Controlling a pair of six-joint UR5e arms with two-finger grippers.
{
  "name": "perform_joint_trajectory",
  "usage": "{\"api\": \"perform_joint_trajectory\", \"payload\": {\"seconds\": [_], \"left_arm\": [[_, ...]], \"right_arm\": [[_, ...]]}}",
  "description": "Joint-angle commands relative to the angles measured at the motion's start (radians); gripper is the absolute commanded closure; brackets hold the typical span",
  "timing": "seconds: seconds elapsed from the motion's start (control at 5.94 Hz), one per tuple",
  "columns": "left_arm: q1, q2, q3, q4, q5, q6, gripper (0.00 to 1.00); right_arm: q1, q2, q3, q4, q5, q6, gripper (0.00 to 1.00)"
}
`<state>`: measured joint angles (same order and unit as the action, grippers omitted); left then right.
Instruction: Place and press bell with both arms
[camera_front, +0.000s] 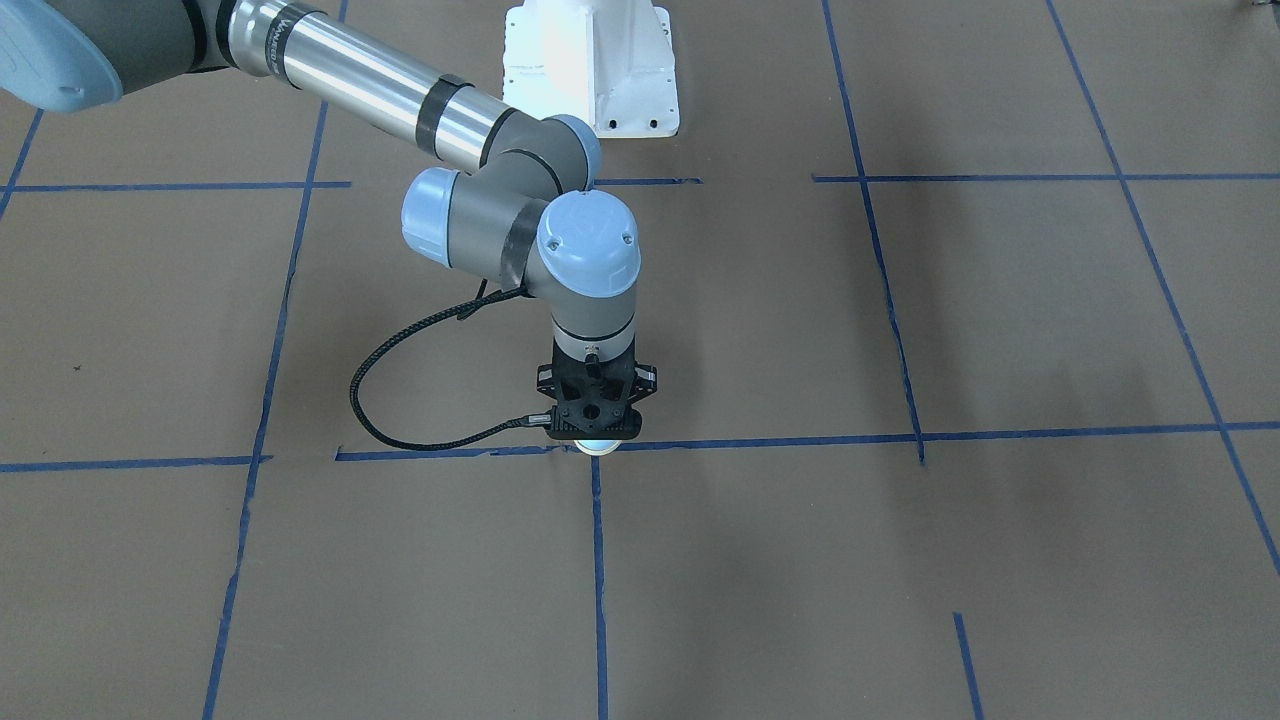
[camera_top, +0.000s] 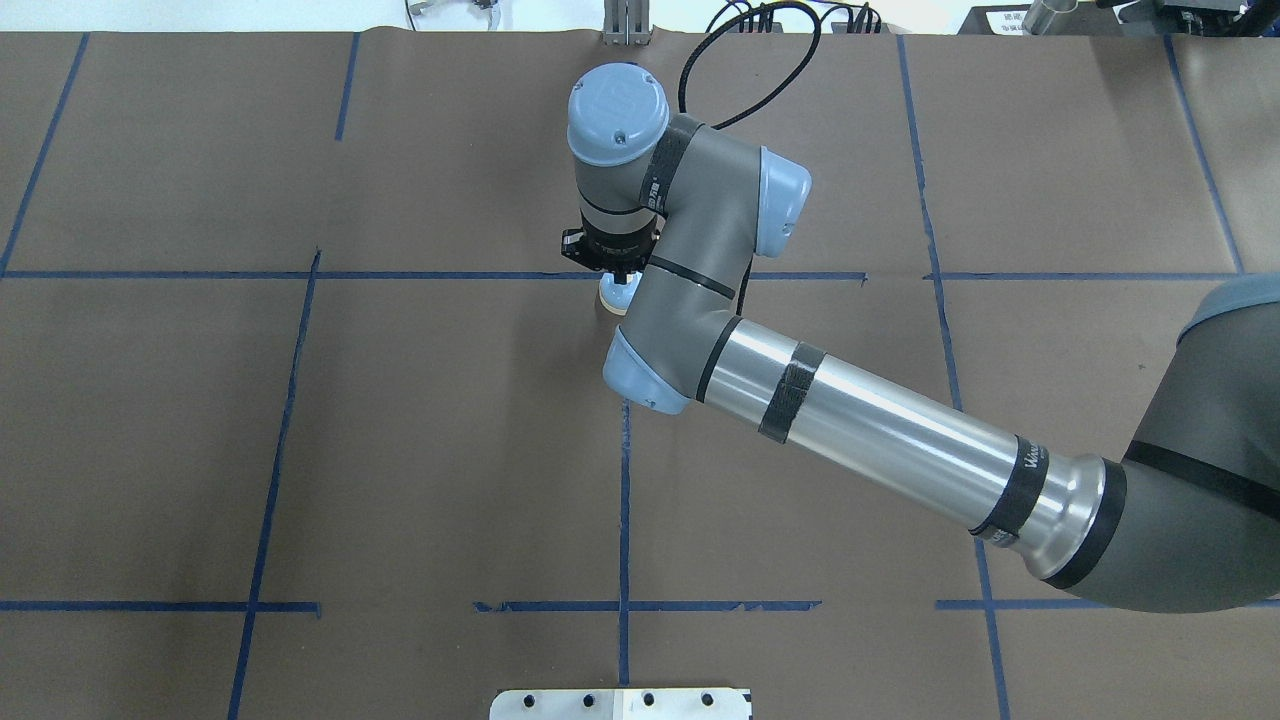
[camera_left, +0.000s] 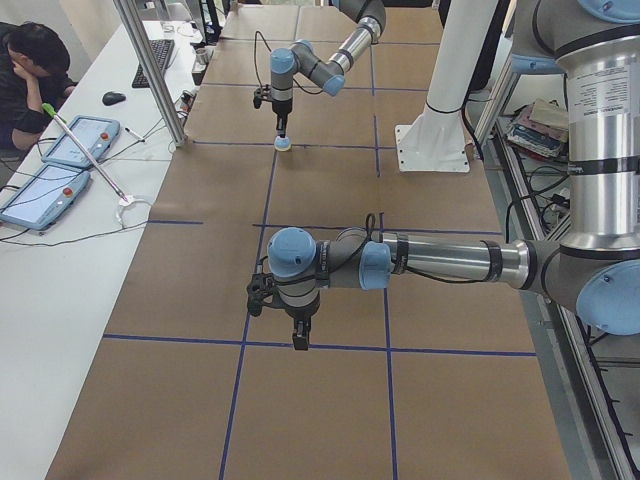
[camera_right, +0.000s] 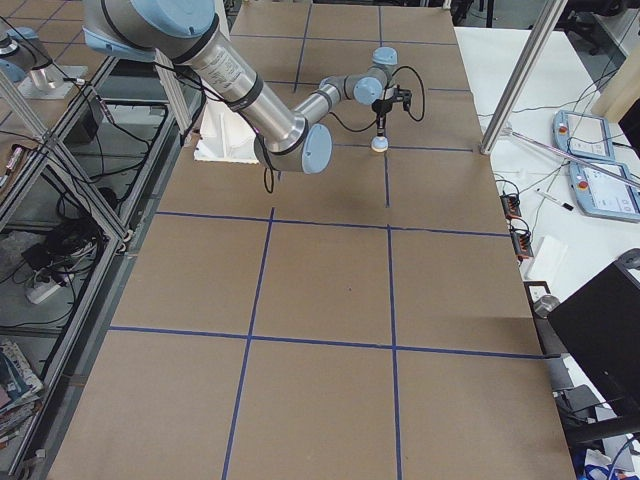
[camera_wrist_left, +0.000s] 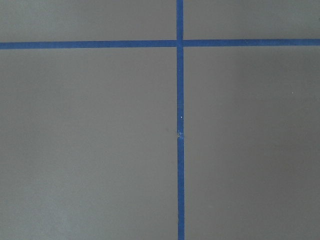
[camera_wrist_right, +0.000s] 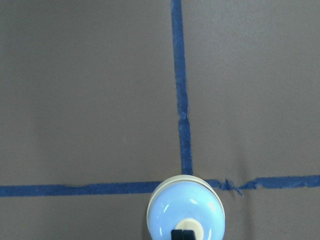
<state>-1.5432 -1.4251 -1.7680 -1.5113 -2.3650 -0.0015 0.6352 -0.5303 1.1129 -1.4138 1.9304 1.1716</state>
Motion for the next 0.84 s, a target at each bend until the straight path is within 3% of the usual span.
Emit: {"api": "perform_joint_trajectory", "payload": {"seconds": [0.0,0.17,0.34,0.67], "left_arm": [[0.0,0.0,0.001,-0.001,0.0,0.0,0.0],[0.002,-0.003,0.005,-0.001,0.003,0.003,0.0],[0.003,-0.003,0.021,-0.001,0.003,0.0,0.0],[0.003,0.0,0.025,-0.027,0.004,0.011,0.0]], "right_arm": [[0.073,0.0,0.031,-0.005,0.094,-0.004,0.76],[0.107,-0.016,0.031,-0.007,0.125,-0.009,0.01],[0.156,-0.066,0.068,-0.014,0.143,-0.023,0.0],[0.323,-0.306,0.242,-0.104,0.27,-0.352,0.0]]}}
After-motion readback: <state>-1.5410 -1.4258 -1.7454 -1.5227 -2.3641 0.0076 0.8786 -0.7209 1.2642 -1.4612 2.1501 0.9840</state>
